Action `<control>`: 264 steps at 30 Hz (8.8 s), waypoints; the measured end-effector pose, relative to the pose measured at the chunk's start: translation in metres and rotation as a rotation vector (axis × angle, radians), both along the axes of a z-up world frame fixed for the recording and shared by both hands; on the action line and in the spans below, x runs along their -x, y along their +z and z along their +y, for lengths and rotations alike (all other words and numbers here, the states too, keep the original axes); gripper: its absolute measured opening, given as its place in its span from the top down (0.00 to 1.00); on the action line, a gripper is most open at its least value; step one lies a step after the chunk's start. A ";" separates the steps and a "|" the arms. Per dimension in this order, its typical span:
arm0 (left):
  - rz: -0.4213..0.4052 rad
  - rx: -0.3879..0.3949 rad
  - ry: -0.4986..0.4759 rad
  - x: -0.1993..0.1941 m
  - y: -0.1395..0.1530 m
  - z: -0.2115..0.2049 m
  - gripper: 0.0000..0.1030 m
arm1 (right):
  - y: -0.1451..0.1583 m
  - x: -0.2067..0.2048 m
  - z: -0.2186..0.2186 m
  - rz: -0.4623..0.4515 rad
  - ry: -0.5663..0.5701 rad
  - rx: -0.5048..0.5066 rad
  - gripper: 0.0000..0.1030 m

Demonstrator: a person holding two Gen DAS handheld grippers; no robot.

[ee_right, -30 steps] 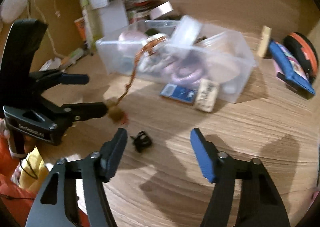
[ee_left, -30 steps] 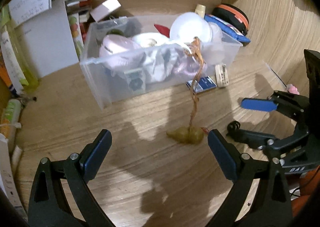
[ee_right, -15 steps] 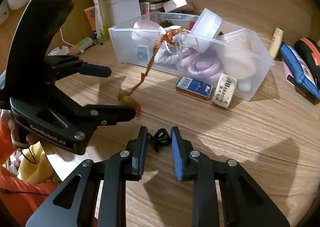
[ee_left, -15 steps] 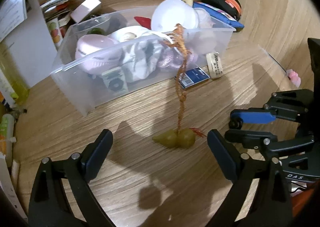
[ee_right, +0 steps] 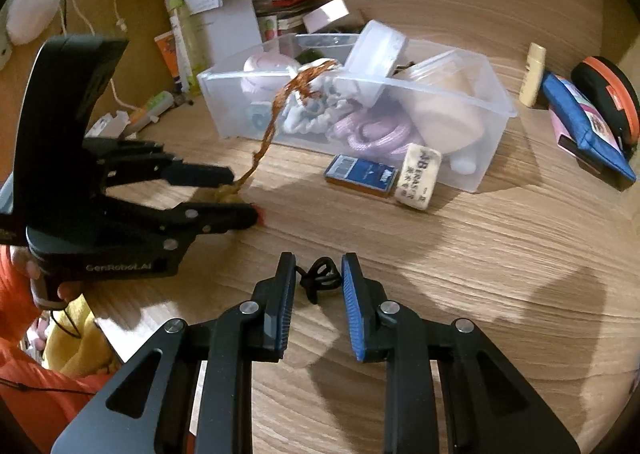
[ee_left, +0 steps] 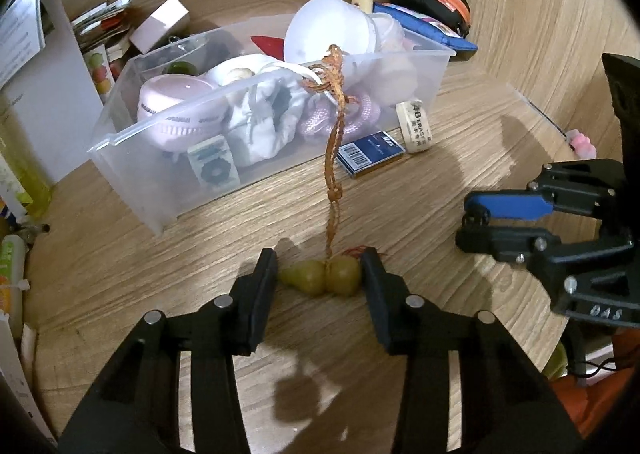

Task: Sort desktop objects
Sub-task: 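Grasp the gourd pendant with the left tool while the right tool grasps the black hair tie, then carry the gourd pendant and hair tie into the box and open both tools, then withdraw both open tools toward the eraser and staple box, then grasp the white eraser with the right tool while the left tool grasps the blue Max staple box, then carry the eraser and staple box over the clear box with both tools, then release the eraser and staple box into the box by opening both tools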

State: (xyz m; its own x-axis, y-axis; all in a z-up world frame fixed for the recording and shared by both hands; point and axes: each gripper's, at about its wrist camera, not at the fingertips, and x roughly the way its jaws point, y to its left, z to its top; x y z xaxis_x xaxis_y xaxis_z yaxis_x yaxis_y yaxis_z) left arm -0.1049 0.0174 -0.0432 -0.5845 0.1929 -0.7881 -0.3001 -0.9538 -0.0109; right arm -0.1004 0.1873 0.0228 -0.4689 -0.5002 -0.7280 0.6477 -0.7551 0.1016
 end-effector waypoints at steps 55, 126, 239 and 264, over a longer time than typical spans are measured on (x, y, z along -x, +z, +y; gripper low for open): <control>0.156 -0.129 0.122 0.097 0.057 -0.040 0.58 | 0.055 0.102 0.013 0.121 -0.128 0.075 0.79; -0.047 -0.074 0.123 0.052 0.003 0.053 0.02 | 0.023 0.067 0.065 -0.004 -0.172 0.133 0.78; 0.175 -0.250 0.133 0.122 0.091 -0.042 0.26 | 0.087 0.142 -0.027 0.162 -0.186 0.067 0.44; 0.330 -0.142 0.295 0.013 0.087 -0.042 0.01 | 0.098 0.028 -0.004 0.324 -0.221 0.085 0.01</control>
State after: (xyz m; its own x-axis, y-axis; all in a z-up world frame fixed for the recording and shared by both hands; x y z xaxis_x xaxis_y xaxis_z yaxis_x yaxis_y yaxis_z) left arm -0.1176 -0.0248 0.0437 -0.8459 0.0735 -0.5282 -0.0259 -0.9949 -0.0971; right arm -0.1284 0.1836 0.1209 -0.7706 -0.4137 -0.4847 0.4794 -0.8775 -0.0133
